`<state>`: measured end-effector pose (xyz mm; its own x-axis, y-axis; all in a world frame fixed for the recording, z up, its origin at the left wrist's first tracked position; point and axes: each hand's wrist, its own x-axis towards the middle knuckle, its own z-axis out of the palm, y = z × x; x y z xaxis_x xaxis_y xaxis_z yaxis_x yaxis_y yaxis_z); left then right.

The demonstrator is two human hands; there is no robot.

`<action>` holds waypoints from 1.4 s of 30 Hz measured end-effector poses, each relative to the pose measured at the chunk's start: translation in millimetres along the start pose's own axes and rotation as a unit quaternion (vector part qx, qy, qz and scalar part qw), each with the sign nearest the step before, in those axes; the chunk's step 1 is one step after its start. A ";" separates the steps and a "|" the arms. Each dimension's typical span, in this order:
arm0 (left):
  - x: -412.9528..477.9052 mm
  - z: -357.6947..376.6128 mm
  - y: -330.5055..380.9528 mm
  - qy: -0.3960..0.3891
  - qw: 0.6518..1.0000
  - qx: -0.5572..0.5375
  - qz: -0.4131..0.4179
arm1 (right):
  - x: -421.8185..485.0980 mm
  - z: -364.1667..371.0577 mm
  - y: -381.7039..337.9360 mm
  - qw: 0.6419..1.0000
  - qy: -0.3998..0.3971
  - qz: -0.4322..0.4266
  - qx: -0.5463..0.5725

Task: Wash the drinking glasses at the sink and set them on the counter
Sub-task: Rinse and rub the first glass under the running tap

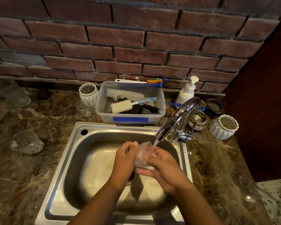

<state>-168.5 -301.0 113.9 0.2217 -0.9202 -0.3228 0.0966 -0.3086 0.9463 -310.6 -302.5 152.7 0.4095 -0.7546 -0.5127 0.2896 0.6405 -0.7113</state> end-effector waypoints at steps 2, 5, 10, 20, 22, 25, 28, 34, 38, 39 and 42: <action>-1.7 0.7 3.4 -0.007 1.000 -0.009 -0.015 | 4.3 -0.5 6.6 0.983 -0.005 -0.038 -0.181; -4.1 2.1 9.1 -0.034 0.995 -0.034 -0.085 | 5.5 -4.2 13.9 0.890 -0.021 -0.145 -0.431; -1.7 1.6 17.3 -0.053 0.974 -0.116 -0.188 | 0.8 -13.8 12.3 0.798 -0.031 -0.253 -0.546; -10.8 1.9 -6.3 -0.029 0.995 0.063 0.068 | -8.7 12.2 -1.0 0.987 0.067 0.031 0.143; -10.8 0.4 -6.0 -0.028 0.998 0.031 0.051 | -8.3 17.5 4.1 0.999 0.042 -0.003 -0.005; -8.4 -1.0 -0.7 -0.033 0.998 -0.050 -0.019 | -4.5 14.0 14.5 0.931 0.025 -0.109 -0.347; -5.2 -7.6 6.9 -0.059 0.975 -0.132 -0.169 | 1.2 -2.6 12.2 0.754 -0.048 -0.247 -0.606; 2.0 -11.9 6.6 -0.085 0.941 -0.122 -0.305 | 8.6 -20.8 9.9 0.699 -0.102 -0.244 -0.665; -2.4 -1.2 -7.3 -0.015 0.997 -0.019 -0.068 | 5.0 -2.6 17.4 0.955 -0.032 -0.063 -0.289; -5.1 -0.8 -10.4 -0.006 1.000 0.023 -0.005 | 4.0 2.2 18.6 0.987 -0.011 -0.006 -0.161; -9.2 -1.8 -17.0 -0.011 0.993 0.081 0.082 | 3.2 10.0 17.5 0.999 0.029 0.037 -0.027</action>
<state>-170.5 -286.9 100.7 0.2005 -0.9657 -0.1652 -0.0970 -0.1874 0.9775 -295.6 -292.3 143.4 0.3763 -0.7142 -0.5902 0.2132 0.6867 -0.6950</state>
